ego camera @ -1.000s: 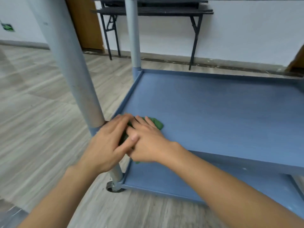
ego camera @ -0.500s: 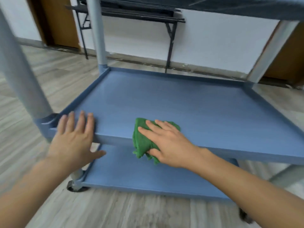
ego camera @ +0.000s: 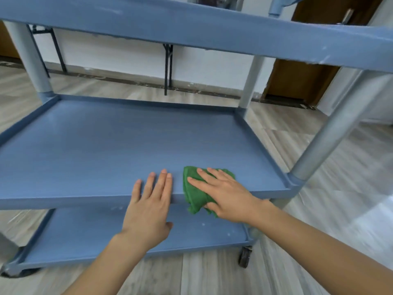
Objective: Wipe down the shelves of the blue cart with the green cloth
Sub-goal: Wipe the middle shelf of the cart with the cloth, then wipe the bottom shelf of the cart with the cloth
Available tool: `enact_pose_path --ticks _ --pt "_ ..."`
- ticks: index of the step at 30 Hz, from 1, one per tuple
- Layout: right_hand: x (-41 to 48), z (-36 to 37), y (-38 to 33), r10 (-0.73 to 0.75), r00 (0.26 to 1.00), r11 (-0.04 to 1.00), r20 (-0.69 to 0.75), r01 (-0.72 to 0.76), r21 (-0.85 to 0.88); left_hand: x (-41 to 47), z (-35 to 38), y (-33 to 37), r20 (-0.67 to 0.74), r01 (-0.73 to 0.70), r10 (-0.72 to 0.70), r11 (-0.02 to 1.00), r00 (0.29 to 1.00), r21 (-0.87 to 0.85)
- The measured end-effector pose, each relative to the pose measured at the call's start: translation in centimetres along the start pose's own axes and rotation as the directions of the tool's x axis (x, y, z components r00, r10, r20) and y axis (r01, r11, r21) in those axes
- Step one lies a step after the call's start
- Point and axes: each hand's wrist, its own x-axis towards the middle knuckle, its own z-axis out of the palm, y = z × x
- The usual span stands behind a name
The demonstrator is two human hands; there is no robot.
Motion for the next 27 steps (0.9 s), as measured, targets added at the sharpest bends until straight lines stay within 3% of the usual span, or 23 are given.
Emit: enact_pose_path --ticks 8,14,16,18,19,20,21,22,23,24,25,27 --pt "-8.4 0.3 11.0 0.101 0.994 0.990 0.029 -0.097 -0.105 -0.2 0.5 0.3 -0.129 0.034 -0.041 0.998 0.991 -0.060" --pt "-11.1 0.0 12.4 0.061 0.997 0.983 -0.040 -0.067 -0.171 0.0 0.7 1.1 -0.104 0.093 -0.096 0.995 0.990 -0.040" --pt "-12.2 -0.2 11.5 0.071 0.994 0.995 -0.082 -0.076 -0.059 0.0 0.8 1.2 -0.101 0.109 -0.111 0.994 0.989 -0.024" --pt "-13.8 0.0 10.2 0.145 0.977 0.968 -0.155 -0.107 0.229 0.1 0.8 1.5 -0.095 0.122 -0.123 0.992 0.988 -0.020" --pt "-14.4 0.7 9.0 0.220 0.962 0.886 -0.159 -0.129 0.446 0.0 1.3 1.5 -0.092 0.136 -0.137 0.991 0.986 -0.020" --pt "-15.2 1.7 7.9 0.312 0.942 0.711 -0.122 -0.147 0.688 0.0 1.5 1.6 -0.114 0.144 -0.146 0.989 0.983 -0.025" --pt "-16.0 2.7 6.7 0.378 0.925 0.427 -0.047 -0.129 0.895 0.1 1.8 1.8 -0.162 0.142 -0.145 0.989 0.976 -0.028" --pt "-16.3 4.2 5.3 0.394 0.917 0.054 0.062 -0.091 0.994 -0.1 2.3 1.9 -0.203 0.138 -0.142 0.990 0.969 -0.029" --pt "-16.3 5.9 4.2 0.374 0.910 -0.317 0.177 -0.054 0.947 -0.3 2.7 1.9 -0.248 0.124 -0.127 0.992 0.960 -0.027" --pt "-16.2 7.8 3.2 0.319 0.898 -0.622 0.303 -0.043 0.782 -0.5 3.2 1.9 -0.285 0.106 -0.110 0.994 0.952 -0.030" --pt "-16.1 9.6 2.4 0.252 0.883 -0.811 0.395 -0.030 0.585 -0.9 3.9 1.8 -0.313 0.087 -0.095 0.995 0.945 -0.039" --pt "-15.5 12.4 1.1 0.193 0.863 -0.947 0.468 0.040 0.317 -2.4 5.8 2.0 -0.297 0.042 -0.066 0.995 0.953 -0.086"
